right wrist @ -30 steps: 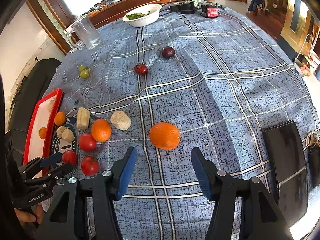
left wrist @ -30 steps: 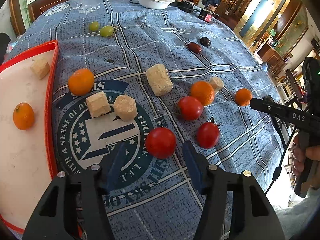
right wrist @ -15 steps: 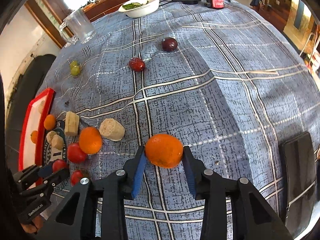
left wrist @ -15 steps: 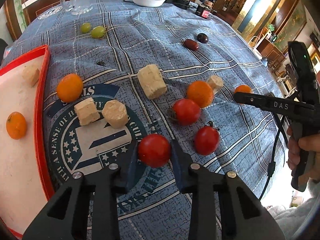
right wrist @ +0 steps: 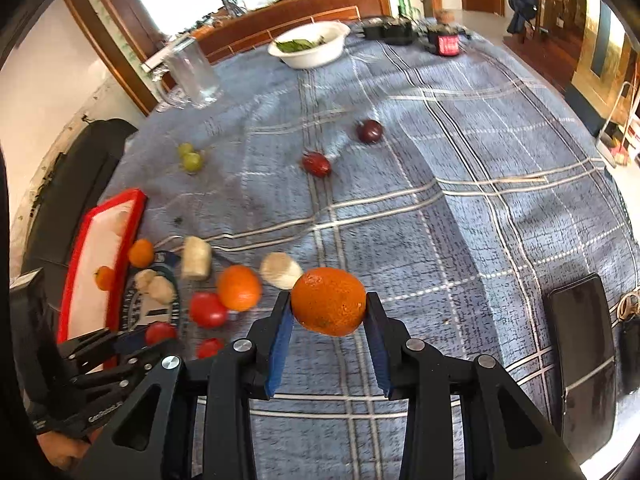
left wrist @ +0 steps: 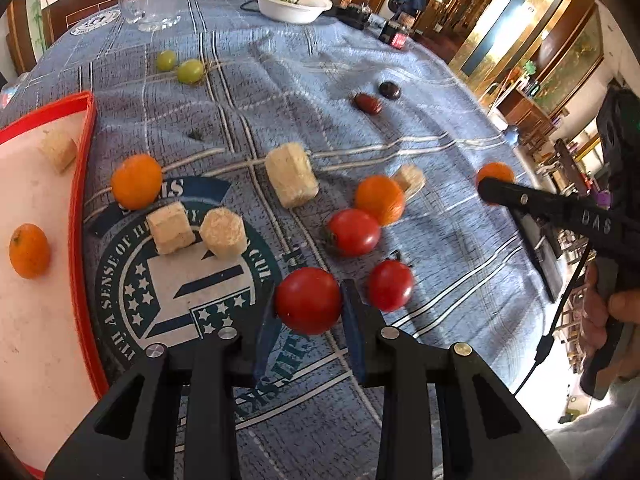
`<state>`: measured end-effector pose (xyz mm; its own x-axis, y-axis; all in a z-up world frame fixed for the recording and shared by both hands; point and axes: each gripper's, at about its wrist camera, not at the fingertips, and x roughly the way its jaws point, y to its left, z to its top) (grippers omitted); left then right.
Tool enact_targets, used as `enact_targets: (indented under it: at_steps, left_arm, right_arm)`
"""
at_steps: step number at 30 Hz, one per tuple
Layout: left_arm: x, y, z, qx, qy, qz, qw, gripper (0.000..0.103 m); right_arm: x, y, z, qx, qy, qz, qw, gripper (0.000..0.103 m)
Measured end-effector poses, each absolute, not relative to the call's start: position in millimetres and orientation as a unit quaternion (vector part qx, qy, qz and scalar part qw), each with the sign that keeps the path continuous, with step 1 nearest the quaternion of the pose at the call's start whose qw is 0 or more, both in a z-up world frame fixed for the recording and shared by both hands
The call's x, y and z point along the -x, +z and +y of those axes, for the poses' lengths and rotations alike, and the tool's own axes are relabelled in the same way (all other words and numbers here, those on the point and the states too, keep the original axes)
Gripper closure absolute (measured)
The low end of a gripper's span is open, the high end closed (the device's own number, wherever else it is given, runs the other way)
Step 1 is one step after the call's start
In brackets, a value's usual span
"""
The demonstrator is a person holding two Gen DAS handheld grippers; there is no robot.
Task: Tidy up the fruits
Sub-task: 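Carry tomato and orange into the red-rimmed tray and open both tools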
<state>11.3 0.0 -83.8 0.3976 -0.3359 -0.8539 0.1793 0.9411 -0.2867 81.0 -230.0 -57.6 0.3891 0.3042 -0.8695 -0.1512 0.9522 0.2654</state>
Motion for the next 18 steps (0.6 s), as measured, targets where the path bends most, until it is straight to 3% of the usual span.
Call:
enact_targets:
  at_steps: [18]
  left_arm:
    - [-3.0,-39.3,47.7,0.108,-0.138,0.479,0.86,0.074]
  right_arm:
    - [-54.0,-44.3,-168.8,-0.032,0.194,0.529,0.826,0.067]
